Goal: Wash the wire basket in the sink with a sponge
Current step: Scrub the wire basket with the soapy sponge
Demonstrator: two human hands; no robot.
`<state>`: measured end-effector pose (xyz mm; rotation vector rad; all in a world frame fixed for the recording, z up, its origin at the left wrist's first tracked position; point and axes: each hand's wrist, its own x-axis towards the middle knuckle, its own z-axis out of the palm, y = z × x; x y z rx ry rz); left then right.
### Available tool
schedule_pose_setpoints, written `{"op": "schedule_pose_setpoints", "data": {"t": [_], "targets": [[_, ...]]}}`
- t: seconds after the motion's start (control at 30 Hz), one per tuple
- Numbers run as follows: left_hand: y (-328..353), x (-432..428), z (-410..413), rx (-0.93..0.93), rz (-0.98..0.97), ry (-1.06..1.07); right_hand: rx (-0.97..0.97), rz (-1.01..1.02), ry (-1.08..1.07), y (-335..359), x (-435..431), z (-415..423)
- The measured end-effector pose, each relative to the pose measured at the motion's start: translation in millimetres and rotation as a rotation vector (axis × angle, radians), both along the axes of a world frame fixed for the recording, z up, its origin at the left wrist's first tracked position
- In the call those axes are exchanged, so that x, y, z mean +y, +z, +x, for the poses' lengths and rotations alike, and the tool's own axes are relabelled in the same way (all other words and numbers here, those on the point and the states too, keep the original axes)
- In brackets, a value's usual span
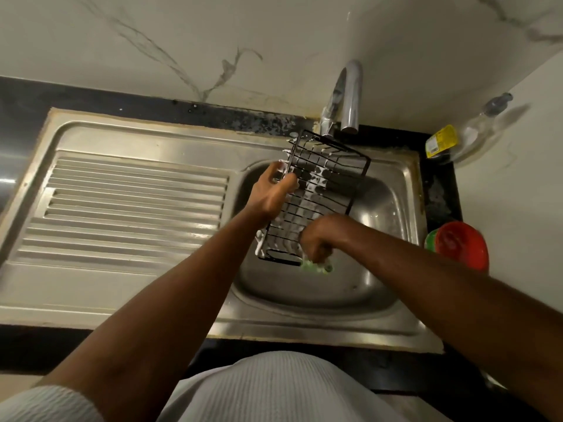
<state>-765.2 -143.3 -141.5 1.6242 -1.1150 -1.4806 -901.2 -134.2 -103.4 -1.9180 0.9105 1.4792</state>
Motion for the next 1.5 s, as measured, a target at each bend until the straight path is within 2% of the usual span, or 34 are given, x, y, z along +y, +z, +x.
{"op": "schedule_pose_setpoints", "data": {"t": [0.07,0.1,0.2,0.27,0.4,0.47,0.57,0.63,0.77,0.87,1.0,1.1,1.17,1.27,1.33,1.4,1.43,1.5], "targets": [[5.3,-5.6,4.8,-0.093,-0.047,-0.049,-0.034,0.05,-0.095,8.8,-6.8,-9.6],[10.5,-8.3,8.3,-0.103,-0.048,-0.062,-0.111,-0.001,-0.097,10.6,-7.6,-16.1],[20.8,-12.1,17.3,-0.078,-0.039,-0.06,-0.472,-0.324,-0.196,4.9,-8.7,-34.6],[21.1,-12.8,21.9,-0.088,-0.019,-0.058,-0.622,-0.46,-0.227,-3.4,-0.9,-42.3],[17.3,-18.0,23.5,-0.131,0.041,-0.09,-0.718,-0.705,0.194,-28.0,17.8,-50.8],[15.5,-20.0,19.7,-0.162,0.068,-0.145,-0.687,-0.645,0.291,-35.3,24.6,-51.3],[12.4,-26.0,12.7,-0.192,0.11,-0.234,-0.629,-0.482,0.325,-41.5,31.3,-54.8],[15.7,-29.7,8.0,-0.159,0.148,-0.262,-0.606,-0.472,0.392,-47.4,33.7,-58.8],[26.0,-33.1,1.4,-0.011,0.158,-0.294,-0.726,-0.679,0.389,-61.0,36.5,-67.7],[27.3,-37.1,5.0,-0.004,0.172,-0.386,-0.863,-0.754,0.417,-69.6,47.1,-68.1],[43.9,-42.7,13.2,-0.089,0.186,-0.552,-1.014,-0.663,0.235,-76.5,69.6,-49.9],[43.1,-27.5,19.2,-0.073,0.398,-0.586,-1.005,-0.62,-0.067,-81.3,68.8,-42.3],[31.9,-12.9,22.2,-0.025,0.45,-0.551,-0.884,-0.639,-0.138,-81.6,68.3,-42.5],[12.4,7.3,14.2,0.005,0.342,-0.429,-0.81,-0.765,-0.057,-83.6,72.5,-36.7],[-1.2,16.8,-2.1,0.064,0.237,-0.327,-0.835,-0.826,-0.032,-83.4,74.8,-27.2],[-6.4,24.3,-17.3,0.086,0.157,-0.108,-0.84,-0.87,-0.047,-83.4,73.2,-16.9],[-8.5,24.9,-20.1,0.076,0.14,-0.016,-0.853,-0.873,-0.074,-82.9,71.9,-12.7],[-8.4,24.9,-15.7,0.061,0.104,0.029,-0.922,-0.831,-0.204,-76.6,70.9,-7.3]]}}
